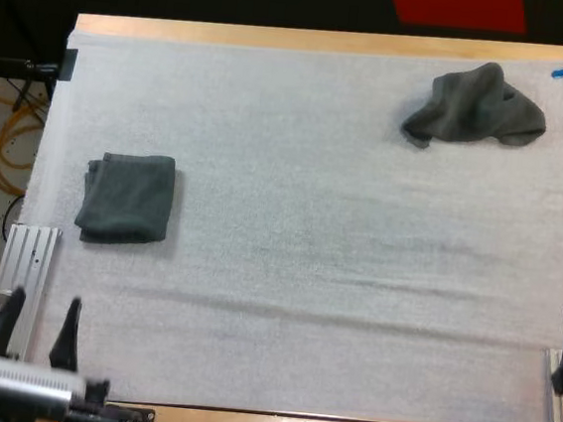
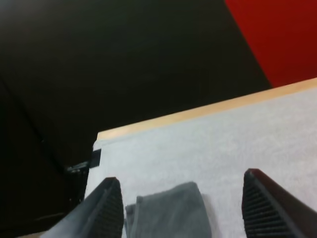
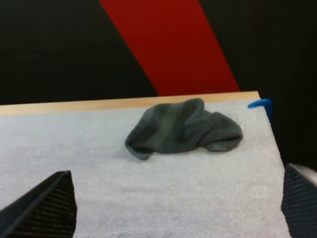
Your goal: Pick towel from pile fold and stack
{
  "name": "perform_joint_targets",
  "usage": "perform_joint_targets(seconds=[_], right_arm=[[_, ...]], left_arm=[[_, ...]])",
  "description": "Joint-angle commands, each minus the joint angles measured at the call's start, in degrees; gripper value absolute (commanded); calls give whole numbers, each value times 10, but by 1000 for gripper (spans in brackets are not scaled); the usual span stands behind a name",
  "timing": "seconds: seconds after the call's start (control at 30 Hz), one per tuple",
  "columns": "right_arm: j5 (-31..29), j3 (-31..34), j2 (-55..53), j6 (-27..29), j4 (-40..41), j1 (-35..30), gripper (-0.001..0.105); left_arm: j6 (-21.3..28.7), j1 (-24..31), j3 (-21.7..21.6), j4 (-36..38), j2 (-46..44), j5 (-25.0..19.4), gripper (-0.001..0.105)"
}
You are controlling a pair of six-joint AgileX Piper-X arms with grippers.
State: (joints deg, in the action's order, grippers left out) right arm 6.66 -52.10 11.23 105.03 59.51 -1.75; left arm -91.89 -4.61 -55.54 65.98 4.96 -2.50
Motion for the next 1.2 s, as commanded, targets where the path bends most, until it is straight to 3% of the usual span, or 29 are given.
perform_joint_targets(seconds=[0.0,0.33,0.47,0.57,0.77,1.0,1.17], right_arm=[[12,12,-21,2,-2,1,82],[32,112,-146,-23,-1,1,82],[50,119,-141,-24,7,1,82],[52,127,-141,-24,7,1,82],[52,149,-141,-22,-40,1,82],[59,172,-141,-23,-75,1,82],[65,188,-141,-23,-75,1,82]], left_arm=[[-11,-1,6,18,-19,-7,51],[-69,-1,14,131,-137,-3,51],[-65,9,7,184,-139,-8,51],[-34,21,14,187,-140,-7,51],[-25,30,68,71,-138,8,51],[-26,30,180,-55,-137,54,51],[-26,30,237,-110,-137,58,51]])
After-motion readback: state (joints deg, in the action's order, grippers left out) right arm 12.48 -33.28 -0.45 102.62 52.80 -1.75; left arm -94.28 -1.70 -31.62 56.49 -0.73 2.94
